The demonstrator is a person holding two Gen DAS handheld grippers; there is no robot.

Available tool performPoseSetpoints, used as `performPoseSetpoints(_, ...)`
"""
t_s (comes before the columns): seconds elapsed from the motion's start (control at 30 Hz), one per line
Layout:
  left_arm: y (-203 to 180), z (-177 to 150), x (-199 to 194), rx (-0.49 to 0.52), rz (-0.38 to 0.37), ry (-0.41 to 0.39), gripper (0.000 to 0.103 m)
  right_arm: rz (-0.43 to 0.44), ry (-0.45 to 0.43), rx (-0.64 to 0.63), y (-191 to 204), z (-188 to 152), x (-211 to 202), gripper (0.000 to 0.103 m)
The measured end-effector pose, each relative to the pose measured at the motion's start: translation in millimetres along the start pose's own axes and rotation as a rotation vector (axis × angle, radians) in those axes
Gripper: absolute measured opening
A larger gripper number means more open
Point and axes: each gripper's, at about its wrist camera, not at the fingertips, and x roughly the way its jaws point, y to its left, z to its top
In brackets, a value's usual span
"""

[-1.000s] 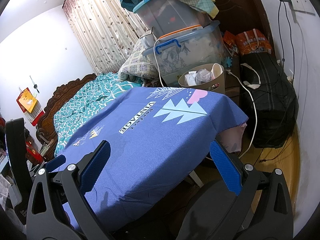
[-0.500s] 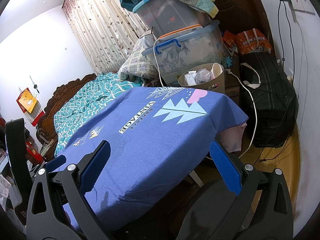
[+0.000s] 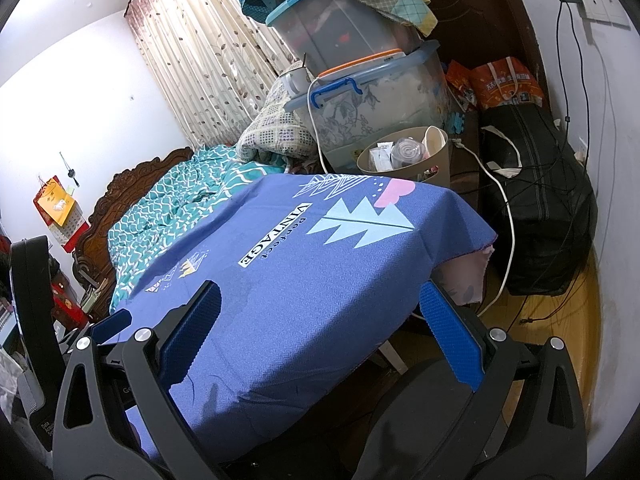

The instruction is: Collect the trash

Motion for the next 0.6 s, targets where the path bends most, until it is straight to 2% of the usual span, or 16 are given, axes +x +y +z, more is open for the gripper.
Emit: performPoseSetpoints(0.6, 1.4, 1.7, -0.1, 0.006, 0.000, 0.000, 0.094, -0.001, 0.001, 0.002, -0.1, 0.9, -0.9, 0.099)
